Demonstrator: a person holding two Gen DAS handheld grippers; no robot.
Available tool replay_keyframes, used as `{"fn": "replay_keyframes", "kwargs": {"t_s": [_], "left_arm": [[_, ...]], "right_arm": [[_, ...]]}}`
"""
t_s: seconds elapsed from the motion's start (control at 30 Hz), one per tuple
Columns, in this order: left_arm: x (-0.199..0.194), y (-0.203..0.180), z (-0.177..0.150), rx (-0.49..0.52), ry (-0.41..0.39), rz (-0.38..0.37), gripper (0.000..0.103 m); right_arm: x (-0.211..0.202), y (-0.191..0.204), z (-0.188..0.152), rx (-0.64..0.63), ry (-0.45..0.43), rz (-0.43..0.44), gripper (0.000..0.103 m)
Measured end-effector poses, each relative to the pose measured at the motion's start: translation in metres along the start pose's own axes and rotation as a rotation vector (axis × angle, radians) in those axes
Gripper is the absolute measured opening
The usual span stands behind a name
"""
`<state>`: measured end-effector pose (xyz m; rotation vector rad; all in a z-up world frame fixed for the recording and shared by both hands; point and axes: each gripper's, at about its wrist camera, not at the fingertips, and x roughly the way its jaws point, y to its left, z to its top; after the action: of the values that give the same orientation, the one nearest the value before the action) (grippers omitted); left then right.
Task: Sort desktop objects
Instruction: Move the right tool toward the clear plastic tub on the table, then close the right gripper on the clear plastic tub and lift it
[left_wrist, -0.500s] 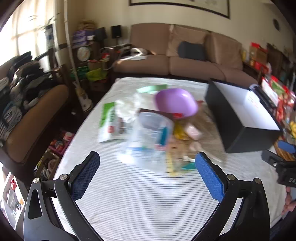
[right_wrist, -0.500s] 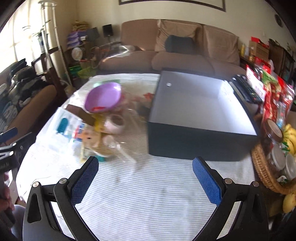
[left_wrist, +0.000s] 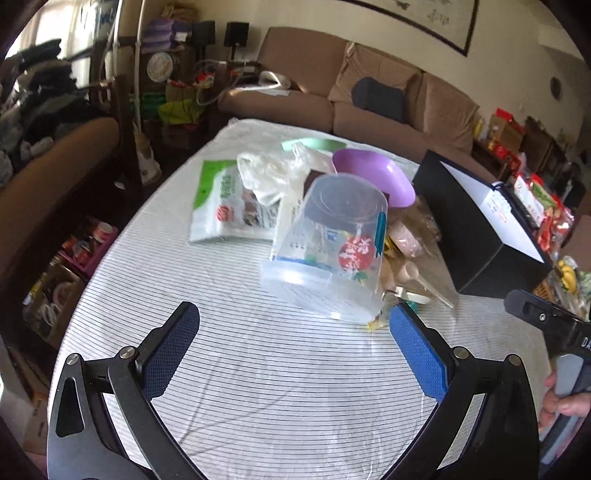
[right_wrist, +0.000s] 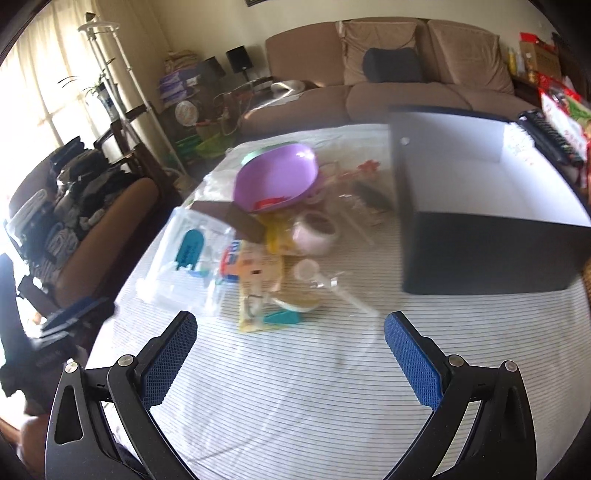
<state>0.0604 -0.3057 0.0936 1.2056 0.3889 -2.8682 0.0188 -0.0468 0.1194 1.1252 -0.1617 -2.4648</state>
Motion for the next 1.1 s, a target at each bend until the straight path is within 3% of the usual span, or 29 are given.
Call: {"fn": "replay_keyframes", "kwargs": {"t_s": [0.23, 0.47, 0.6, 0.73, 0.87, 1.03, 1.1], "left_arm": [[0.029, -0.001, 0.001, -0.045, 0.034, -0.135, 0.103], [0.057, 0.004, 0.004, -0.067, 0.097, -0.152, 0.103], [0.070, 0.010, 0.002, -0.127, 0.132, -0.224, 0.103], [0.080, 0.019, 0.001, -0.198, 0.155, -0.278, 0.103], [0.085, 0.024, 0.001, -0.252, 0.163, -0.344, 0.103], [0.077, 0.008, 0.006, -0.192, 0.134, -0.374, 0.101], [0.071, 0.002, 0.009, -0.161, 0.120, -0.387, 0.101]], "right_arm": [[0.031, 0.009, 0.002, 0.037, 0.049, 0.122, 0.103], [0.089, 0.014, 0.025, 0.286, 0.177, 0.328, 0.103], [0.121, 0.025, 0.041, 0.353, 0.238, 0.397, 0.103], [0.147, 0.033, 0.049, 0.391, 0.310, 0.421, 0.103], [0.158, 0.041, 0.052, 0.376, 0.328, 0.459, 0.103], [0.173, 0.051, 0.048, 0.351, 0.375, 0.496, 0.102], [0.167, 0.054, 0.046, 0.323, 0.355, 0.495, 0.099]]}}
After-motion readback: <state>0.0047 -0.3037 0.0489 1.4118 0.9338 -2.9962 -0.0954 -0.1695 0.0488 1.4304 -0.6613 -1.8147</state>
